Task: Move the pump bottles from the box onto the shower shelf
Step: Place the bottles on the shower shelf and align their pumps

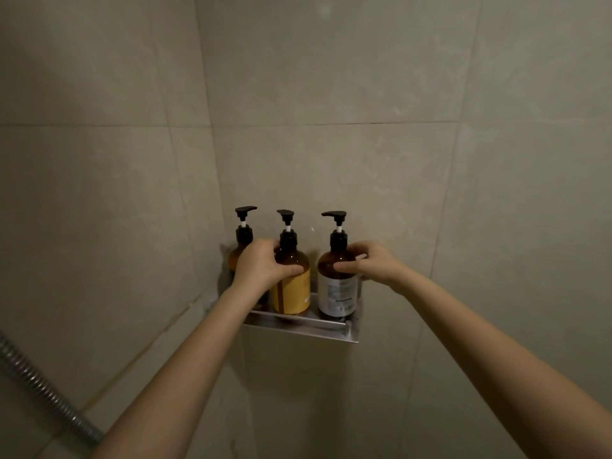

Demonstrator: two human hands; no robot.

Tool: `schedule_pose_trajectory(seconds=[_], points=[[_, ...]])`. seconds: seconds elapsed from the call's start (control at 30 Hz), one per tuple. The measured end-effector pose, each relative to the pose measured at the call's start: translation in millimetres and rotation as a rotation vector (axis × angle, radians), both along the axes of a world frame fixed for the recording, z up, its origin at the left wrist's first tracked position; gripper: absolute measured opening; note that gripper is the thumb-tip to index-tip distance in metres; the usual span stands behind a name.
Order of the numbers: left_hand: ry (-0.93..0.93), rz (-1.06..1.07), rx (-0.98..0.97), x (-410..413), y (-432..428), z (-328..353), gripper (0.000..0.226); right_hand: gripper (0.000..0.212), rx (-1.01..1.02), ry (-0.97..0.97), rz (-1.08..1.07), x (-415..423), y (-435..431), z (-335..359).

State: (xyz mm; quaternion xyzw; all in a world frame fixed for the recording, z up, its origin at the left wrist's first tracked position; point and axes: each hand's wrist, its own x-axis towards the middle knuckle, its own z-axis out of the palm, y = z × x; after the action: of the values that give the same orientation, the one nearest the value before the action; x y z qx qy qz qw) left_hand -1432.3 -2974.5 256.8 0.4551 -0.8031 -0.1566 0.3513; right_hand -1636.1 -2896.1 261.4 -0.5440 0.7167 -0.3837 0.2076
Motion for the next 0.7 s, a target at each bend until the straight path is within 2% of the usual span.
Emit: schedule_pose_trajectory(seconds=[0.13,0.3,0.43,0.6,0.7], points=[[0.042,-0.045,0.022,4.4,-0.4,-3.4,0.055,0.056,-0.002,-0.027,0.03,4.5,1.1,-0.5],[0.053,0.07,-0.082,-0.6,5.3,-7.5,0.068,0.08,-0.105,0.078,-0.136,22.0,1.9,-6.4],[0.02,0.103,-0.063,-1.6,6.8,-7.5,0.065,0.073,-0.071,0.13,-0.165,20.9,2.2,-4.4],[0.047,0.032,0.118,-1.4,1.9,1.8,0.061,0.063,-0.056,-0.003,-0.031,4.8,5.3,4.8],[0.039,-0.001,0.158,-3.3,1.3,3.5,0.054,0.056,-0.059,-0.063,0.012,1.7,7.9,3.7]])
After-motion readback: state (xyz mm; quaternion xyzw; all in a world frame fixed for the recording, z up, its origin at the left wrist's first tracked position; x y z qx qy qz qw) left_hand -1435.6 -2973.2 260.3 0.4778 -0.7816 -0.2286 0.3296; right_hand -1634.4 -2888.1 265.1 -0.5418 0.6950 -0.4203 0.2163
